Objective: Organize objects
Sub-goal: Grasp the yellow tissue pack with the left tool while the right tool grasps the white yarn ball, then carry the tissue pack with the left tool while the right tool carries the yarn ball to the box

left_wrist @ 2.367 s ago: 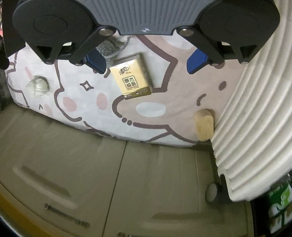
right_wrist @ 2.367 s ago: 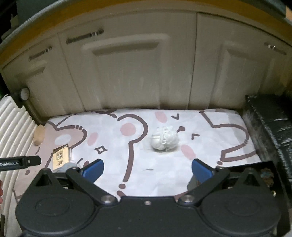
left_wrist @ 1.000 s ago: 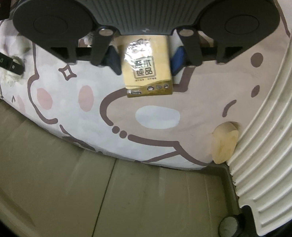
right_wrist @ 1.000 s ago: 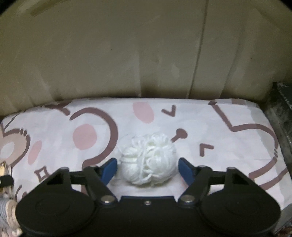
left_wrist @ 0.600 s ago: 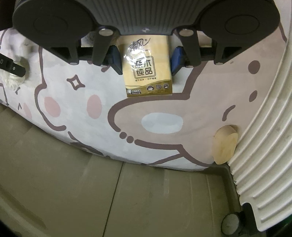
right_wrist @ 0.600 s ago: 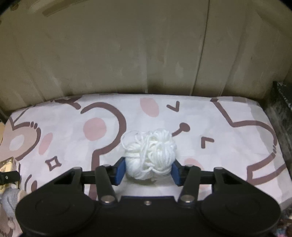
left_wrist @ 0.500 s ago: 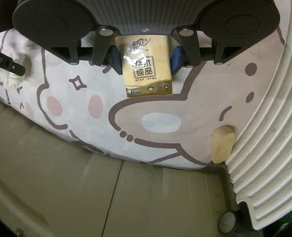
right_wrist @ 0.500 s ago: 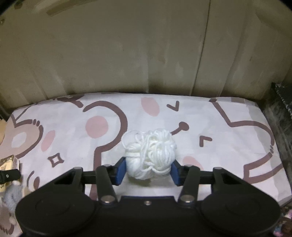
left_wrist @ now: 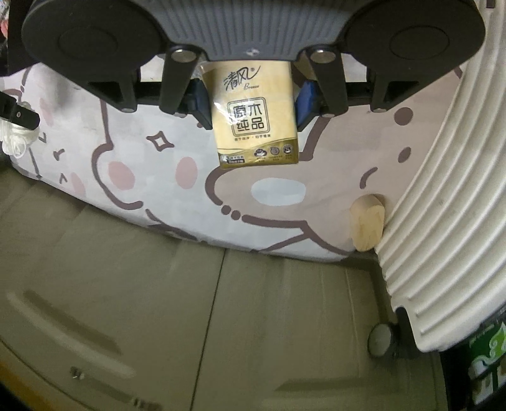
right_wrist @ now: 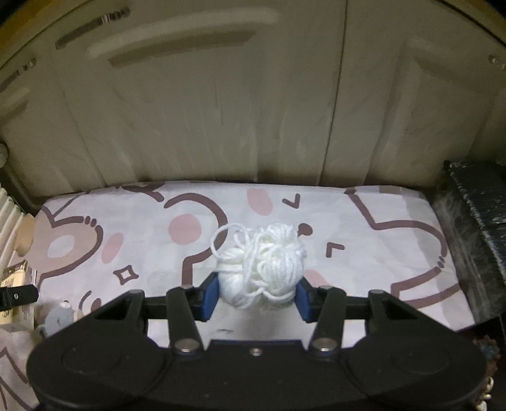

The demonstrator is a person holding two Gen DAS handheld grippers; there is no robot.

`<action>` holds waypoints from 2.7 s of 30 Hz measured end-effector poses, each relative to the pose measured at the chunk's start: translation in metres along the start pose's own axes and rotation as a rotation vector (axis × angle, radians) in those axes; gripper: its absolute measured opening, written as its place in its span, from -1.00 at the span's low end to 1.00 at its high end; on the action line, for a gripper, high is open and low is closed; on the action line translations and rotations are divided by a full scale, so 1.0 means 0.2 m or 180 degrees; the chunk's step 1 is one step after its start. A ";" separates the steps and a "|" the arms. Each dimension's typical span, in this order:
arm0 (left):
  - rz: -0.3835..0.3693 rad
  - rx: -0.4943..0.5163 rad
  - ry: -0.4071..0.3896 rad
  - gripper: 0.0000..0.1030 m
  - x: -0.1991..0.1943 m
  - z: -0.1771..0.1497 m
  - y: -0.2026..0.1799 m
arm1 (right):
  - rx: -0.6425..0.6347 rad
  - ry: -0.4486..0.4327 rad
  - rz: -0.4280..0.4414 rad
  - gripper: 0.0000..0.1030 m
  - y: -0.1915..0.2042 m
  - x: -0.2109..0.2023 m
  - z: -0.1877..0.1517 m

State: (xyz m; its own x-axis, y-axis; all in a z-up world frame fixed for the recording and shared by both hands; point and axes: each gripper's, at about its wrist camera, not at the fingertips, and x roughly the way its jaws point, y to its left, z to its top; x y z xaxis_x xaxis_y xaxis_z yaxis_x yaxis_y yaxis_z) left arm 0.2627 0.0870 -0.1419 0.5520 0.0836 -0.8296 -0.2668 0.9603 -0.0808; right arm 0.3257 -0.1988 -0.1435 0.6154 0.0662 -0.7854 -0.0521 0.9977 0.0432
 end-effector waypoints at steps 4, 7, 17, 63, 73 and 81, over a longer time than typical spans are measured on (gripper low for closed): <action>-0.0050 0.0086 -0.0078 0.05 -0.10 -0.01 -0.03 | 0.0017 -0.0051 0.0037 -0.03 -0.01 -0.09 -0.01; -0.0090 0.0132 -0.0122 0.05 -0.16 -0.02 -0.05 | 0.0044 -0.0081 0.0070 -0.03 -0.01 -0.16 -0.01; -0.0272 0.0203 -0.0190 0.05 -0.36 -0.06 -0.08 | 0.0011 -0.0209 0.0141 -0.03 0.04 -0.40 -0.04; -0.0788 0.0464 -0.0137 0.05 -0.68 -0.30 -0.51 | 0.0263 -0.0311 0.0049 -0.03 -0.33 -0.96 -0.30; -0.1024 0.0649 -0.0107 0.05 -0.69 -0.36 -0.75 | 0.0421 -0.0292 -0.0080 -0.03 -0.57 -1.00 -0.36; -0.1218 0.0771 -0.0039 0.05 -0.68 -0.40 -0.93 | 0.0508 -0.0234 -0.0124 -0.02 -0.72 -1.01 -0.41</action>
State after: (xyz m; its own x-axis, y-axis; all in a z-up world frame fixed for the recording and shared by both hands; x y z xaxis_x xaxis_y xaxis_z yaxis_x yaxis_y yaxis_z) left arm 0.1742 -0.1249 -0.0586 0.5848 -0.2879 -0.7584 0.1501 0.9572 -0.2476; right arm 0.1437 -0.3561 -0.0424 0.6707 0.0225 -0.7414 0.0948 0.9887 0.1158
